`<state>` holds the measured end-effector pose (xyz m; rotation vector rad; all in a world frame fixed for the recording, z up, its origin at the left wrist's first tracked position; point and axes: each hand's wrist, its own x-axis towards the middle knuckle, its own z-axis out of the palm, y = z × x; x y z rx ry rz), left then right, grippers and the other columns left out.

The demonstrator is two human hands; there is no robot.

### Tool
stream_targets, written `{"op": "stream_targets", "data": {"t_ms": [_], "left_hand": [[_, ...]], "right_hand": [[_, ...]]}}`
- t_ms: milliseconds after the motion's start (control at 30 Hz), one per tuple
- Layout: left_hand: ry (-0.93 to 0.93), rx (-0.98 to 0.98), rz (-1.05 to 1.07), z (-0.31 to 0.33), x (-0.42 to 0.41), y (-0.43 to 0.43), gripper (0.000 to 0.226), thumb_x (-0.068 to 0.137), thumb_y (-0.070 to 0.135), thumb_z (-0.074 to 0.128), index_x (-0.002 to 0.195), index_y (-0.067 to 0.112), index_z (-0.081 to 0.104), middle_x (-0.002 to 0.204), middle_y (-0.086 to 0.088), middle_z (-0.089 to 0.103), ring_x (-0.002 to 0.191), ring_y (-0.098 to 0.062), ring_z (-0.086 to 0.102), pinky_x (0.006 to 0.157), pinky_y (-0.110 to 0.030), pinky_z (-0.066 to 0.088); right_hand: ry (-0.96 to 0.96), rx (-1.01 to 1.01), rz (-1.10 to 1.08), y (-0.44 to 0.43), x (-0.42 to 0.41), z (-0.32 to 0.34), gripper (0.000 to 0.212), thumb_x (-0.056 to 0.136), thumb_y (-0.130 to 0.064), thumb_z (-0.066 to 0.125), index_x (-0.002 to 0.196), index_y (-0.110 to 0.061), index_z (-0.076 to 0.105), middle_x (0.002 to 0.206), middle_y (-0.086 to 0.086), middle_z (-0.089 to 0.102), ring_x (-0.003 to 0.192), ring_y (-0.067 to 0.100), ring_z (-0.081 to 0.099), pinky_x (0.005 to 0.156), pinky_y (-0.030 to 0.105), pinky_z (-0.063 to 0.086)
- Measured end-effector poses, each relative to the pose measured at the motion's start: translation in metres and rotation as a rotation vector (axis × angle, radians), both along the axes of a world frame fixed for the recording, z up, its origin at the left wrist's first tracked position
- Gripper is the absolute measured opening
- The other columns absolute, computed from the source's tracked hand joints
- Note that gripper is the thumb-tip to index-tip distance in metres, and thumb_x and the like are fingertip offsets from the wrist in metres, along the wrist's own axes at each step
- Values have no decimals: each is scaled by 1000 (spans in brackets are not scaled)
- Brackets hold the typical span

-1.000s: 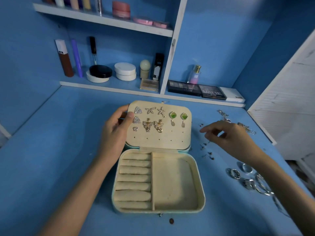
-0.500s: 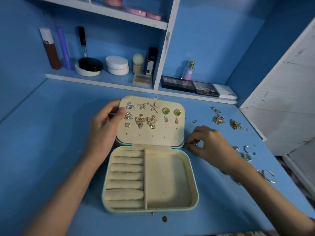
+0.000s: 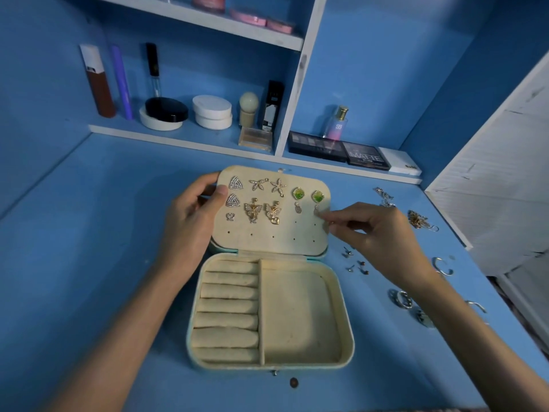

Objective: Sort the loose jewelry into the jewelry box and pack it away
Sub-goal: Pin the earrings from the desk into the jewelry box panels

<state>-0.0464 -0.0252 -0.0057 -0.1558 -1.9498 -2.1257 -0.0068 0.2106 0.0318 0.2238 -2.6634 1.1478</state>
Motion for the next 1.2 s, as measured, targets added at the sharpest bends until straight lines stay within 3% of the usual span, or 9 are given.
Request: {"op": "stream_targets", "data": {"t_ms": [200,433,633,900,1100,1200], "left_hand": [[1,-7,6,-2,-1,0,22,95,9,54,91,28,65,85,6,64,72,7,58,66,-6,43],[2,-7,4,-3,-2,-1,20,95,10,54,92,26,65,85,6,64,74,4,58,68,-8,42],[2,-1,10,-2,-2,-1,19,94,9,54,94,25,65,84,7,65,71,6,58,65,-7,42],[8,-22,10,-1,-1,-1,20,94,10,54,93,26,65,84,7,65,74,4,58,68,-8,42],[-9,-7,5,-2,-2,-2,19,95,11,54,95,27,66,87,6,66,77,1,59,69,-10,44],[-12,4,2,-1,-1,-1,21,95,10,54,94,27,66,88,4,66,77,1,59,68,-9,45]], "right_hand": [[179,195,83,-18,-3,-4,12,76,-3,74,87,-7,76,78,0,70,73,12,57,69,13,46],[217,382,181,-26,-10,-2,12,75,-12,65,81,-6,74,75,0,67,74,5,47,71,10,41],[196,503,206,-32,-15,3,9,81,-13,64,79,-7,71,72,1,61,72,10,46,63,29,46],[200,528,239,-37,-20,8,2,80,-7,68,81,-7,69,79,3,61,78,12,47,67,37,50],[269,523,221,-33,-21,4,7,77,-6,72,82,-8,68,75,3,59,74,16,48,63,30,45],[297,478,205,-26,-21,5,3,77,-9,70,80,-10,70,71,-1,58,70,10,47,64,14,40]]}}
